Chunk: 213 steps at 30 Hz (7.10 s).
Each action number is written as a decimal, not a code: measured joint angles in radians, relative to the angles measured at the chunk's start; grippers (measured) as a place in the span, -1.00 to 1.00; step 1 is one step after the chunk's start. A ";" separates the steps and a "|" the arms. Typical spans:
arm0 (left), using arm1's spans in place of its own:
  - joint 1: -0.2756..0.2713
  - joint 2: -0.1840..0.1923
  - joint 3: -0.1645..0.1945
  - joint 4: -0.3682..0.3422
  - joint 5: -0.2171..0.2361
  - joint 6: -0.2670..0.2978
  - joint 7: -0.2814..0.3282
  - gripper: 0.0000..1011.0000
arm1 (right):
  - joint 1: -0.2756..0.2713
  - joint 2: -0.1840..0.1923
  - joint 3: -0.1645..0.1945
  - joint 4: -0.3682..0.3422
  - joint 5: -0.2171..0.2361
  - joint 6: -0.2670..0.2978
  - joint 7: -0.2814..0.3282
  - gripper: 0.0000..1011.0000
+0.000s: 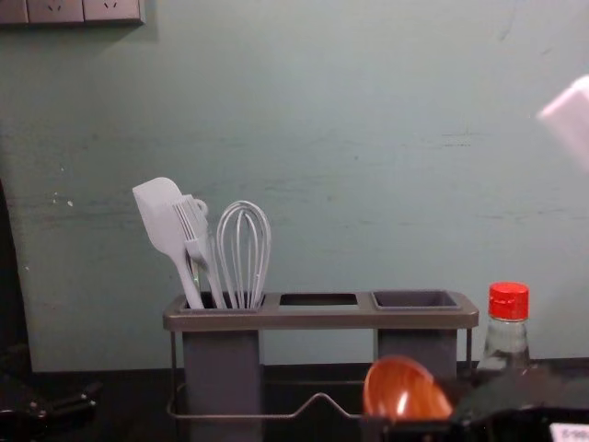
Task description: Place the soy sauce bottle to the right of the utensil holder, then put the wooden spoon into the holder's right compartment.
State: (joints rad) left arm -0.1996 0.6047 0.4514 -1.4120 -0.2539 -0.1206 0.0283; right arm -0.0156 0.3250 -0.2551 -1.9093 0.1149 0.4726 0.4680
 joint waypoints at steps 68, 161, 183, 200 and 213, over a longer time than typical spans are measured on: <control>0.000 0.000 0.000 0.000 0.000 0.000 0.000 0.99 | 0.276 0.010 -0.026 0.227 0.112 -0.549 -0.011 0.66; 0.000 0.000 0.000 0.000 0.000 0.000 0.000 0.99 | 0.511 -0.113 -0.117 0.722 0.011 -0.838 -0.043 0.66; 0.000 0.000 0.000 0.000 0.000 0.000 0.000 0.99 | 0.495 -0.112 -0.105 0.714 0.015 -0.843 -0.043 0.71; 0.000 0.000 0.000 0.000 0.000 0.000 0.000 0.99 | 0.471 -0.108 -0.087 0.675 0.036 -0.844 -0.044 0.99; 0.000 0.000 0.000 0.000 0.000 0.000 0.000 0.99 | 0.296 -0.054 -0.053 0.419 0.068 -0.681 -0.099 0.99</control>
State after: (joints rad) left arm -0.1995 0.6047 0.4514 -1.4120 -0.2538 -0.1206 0.0282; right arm 0.2809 0.2708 -0.3079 -1.4899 0.1827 -0.2085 0.3694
